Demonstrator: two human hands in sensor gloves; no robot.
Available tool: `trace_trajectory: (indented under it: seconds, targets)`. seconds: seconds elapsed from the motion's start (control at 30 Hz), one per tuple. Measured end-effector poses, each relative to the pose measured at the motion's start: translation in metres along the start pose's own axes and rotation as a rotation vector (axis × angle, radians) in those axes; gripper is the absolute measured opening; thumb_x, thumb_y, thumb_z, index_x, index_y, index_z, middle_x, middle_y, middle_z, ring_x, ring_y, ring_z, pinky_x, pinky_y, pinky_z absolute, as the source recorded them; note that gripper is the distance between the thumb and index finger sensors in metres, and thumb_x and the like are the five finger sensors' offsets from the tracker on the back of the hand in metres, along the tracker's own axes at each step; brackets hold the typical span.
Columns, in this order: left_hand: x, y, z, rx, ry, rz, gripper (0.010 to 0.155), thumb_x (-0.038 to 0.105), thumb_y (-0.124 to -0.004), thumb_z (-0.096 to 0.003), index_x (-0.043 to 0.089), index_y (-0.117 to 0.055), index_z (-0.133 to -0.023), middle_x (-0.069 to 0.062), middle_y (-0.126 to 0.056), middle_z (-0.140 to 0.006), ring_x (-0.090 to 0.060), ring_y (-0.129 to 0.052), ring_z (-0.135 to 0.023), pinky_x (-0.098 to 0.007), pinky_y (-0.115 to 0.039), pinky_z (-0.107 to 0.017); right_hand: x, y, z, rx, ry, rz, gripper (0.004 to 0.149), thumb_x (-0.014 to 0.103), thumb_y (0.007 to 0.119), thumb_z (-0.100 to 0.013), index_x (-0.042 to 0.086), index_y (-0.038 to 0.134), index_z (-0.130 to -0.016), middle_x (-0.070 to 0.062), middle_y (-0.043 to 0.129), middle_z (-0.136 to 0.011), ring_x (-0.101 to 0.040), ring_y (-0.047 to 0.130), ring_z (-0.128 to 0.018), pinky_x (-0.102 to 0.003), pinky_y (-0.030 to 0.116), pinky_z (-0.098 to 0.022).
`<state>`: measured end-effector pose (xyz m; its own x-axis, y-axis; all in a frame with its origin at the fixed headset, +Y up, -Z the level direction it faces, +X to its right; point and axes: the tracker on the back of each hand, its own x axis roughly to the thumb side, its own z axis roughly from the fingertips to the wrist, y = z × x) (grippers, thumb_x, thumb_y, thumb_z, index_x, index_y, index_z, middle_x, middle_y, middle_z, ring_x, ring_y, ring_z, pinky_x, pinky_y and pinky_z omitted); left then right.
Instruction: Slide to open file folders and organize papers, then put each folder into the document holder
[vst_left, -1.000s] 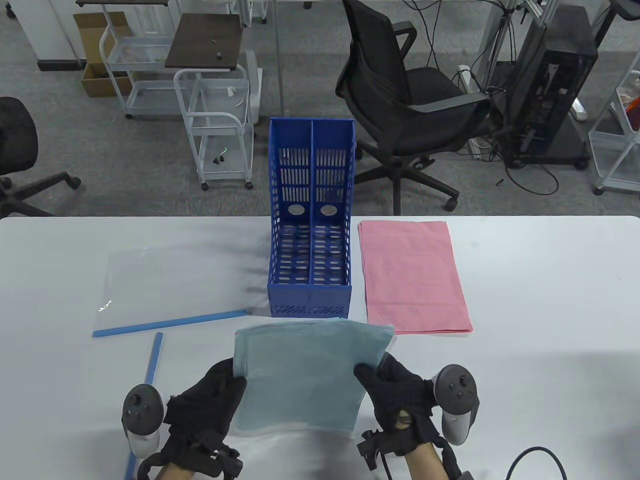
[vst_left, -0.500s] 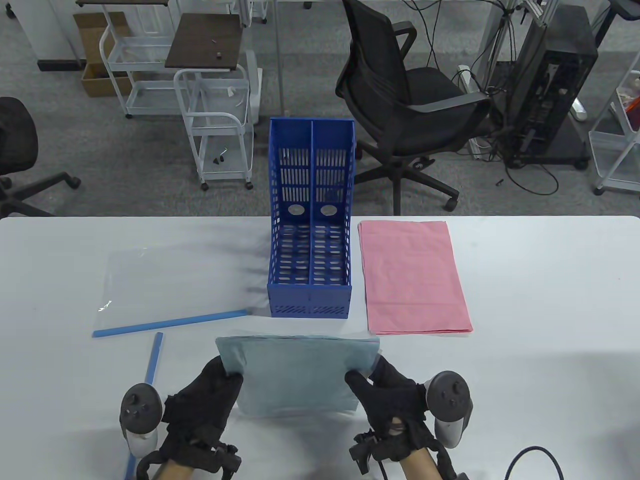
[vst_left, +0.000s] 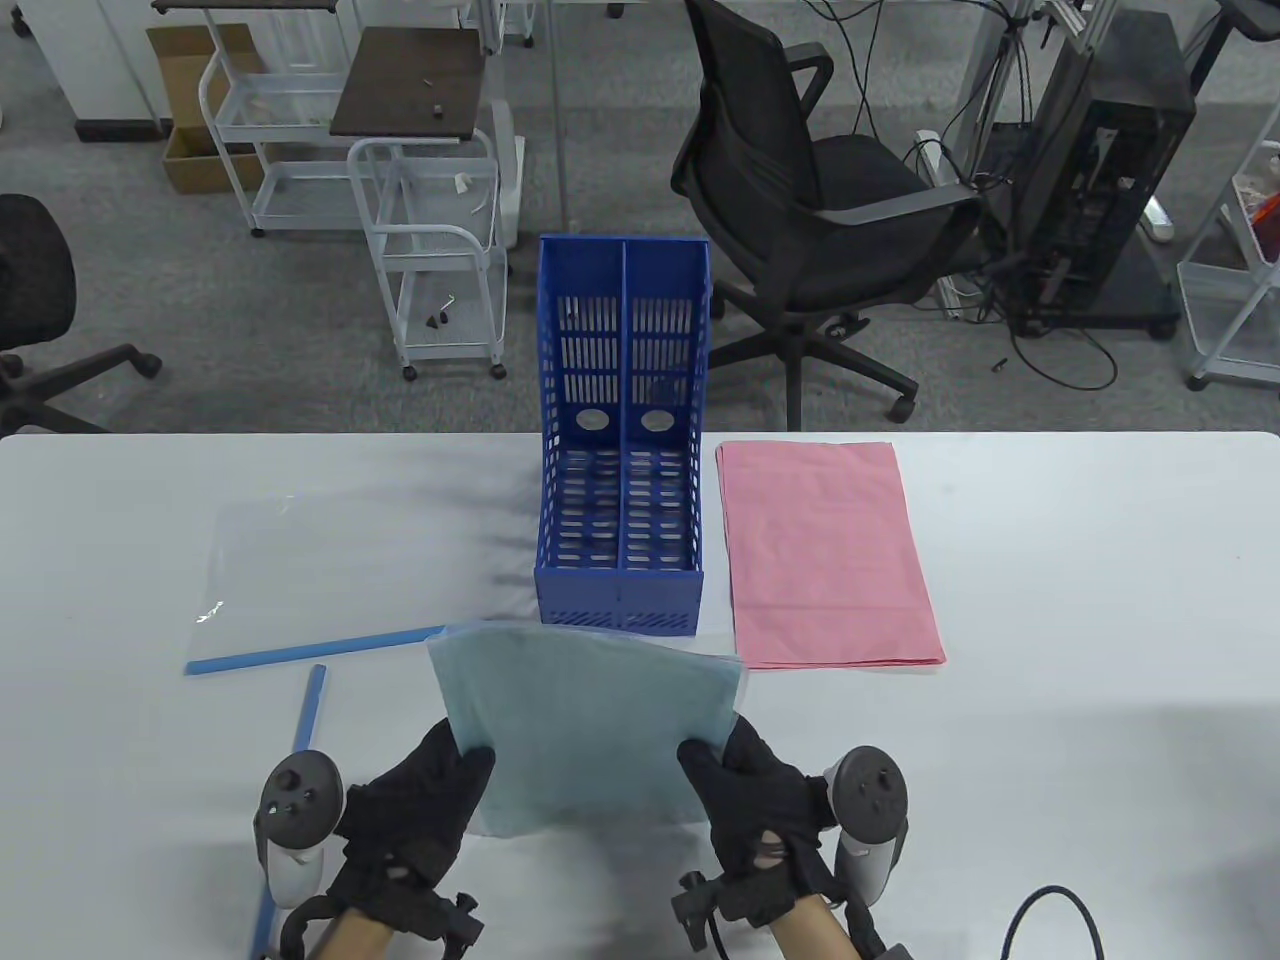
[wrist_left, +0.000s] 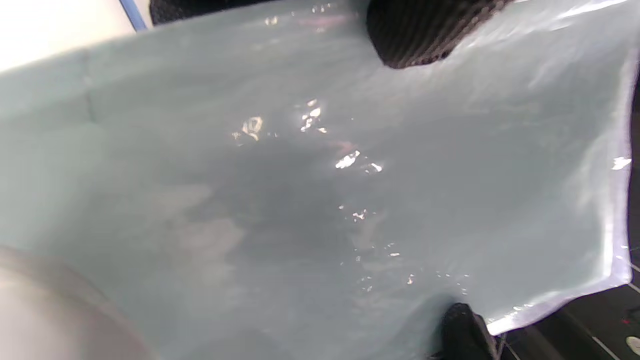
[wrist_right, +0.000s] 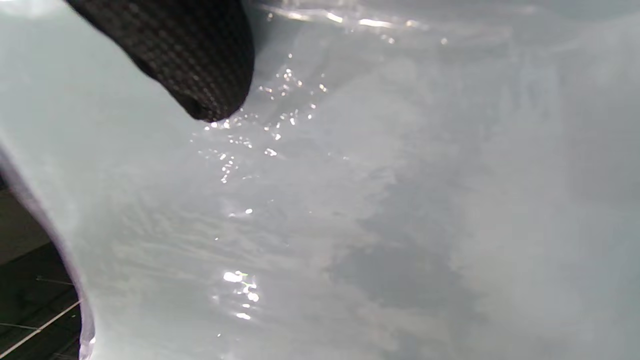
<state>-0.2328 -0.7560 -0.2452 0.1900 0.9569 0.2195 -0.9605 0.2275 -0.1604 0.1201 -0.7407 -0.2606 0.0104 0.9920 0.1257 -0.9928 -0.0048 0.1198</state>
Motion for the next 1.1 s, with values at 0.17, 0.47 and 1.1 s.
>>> trace_trajectory:
  seconds: [0.17,0.47,1.1]
  targets:
    - [-0.001,0.001,-0.001,0.001,0.026,-0.014,0.048,0.039,-0.078,-0.0484,0.032,-0.078,-0.096,0.003,-0.095,-0.092,-0.026,-0.101,-0.082,-0.053,-0.078,-0.068,-0.001,0.002,-0.002,0.029,-0.006,0.012,0.045,0.038,0.082,-0.04,0.03,0.078,-0.085,0.004,0.092,-0.085,-0.025,0.095,-0.075,-0.054,0.074,-0.065]
    - [-0.004,0.011,-0.003,-0.037,0.115,0.002,0.044,0.038,-0.081,-0.0471,0.026,-0.087,-0.089,-0.001,-0.105,-0.077,-0.023,-0.111,-0.063,-0.047,-0.088,-0.057,0.002,-0.012,-0.004,-0.055,0.086,0.17,0.043,0.037,0.087,-0.037,0.023,0.088,-0.077,0.0,0.102,-0.069,-0.023,0.105,-0.054,-0.05,0.082,-0.056]
    - [0.019,-0.018,-0.005,-0.197,0.17,-0.588,0.044,0.036,-0.082,-0.046,0.023,-0.09,-0.087,-0.005,-0.106,-0.068,-0.023,-0.113,-0.048,-0.045,-0.092,-0.047,0.03,-0.016,0.001,-0.219,-0.164,0.93,0.081,0.059,0.082,-0.034,0.032,0.047,-0.101,0.003,0.059,-0.11,-0.028,0.065,-0.102,-0.052,0.058,-0.076]
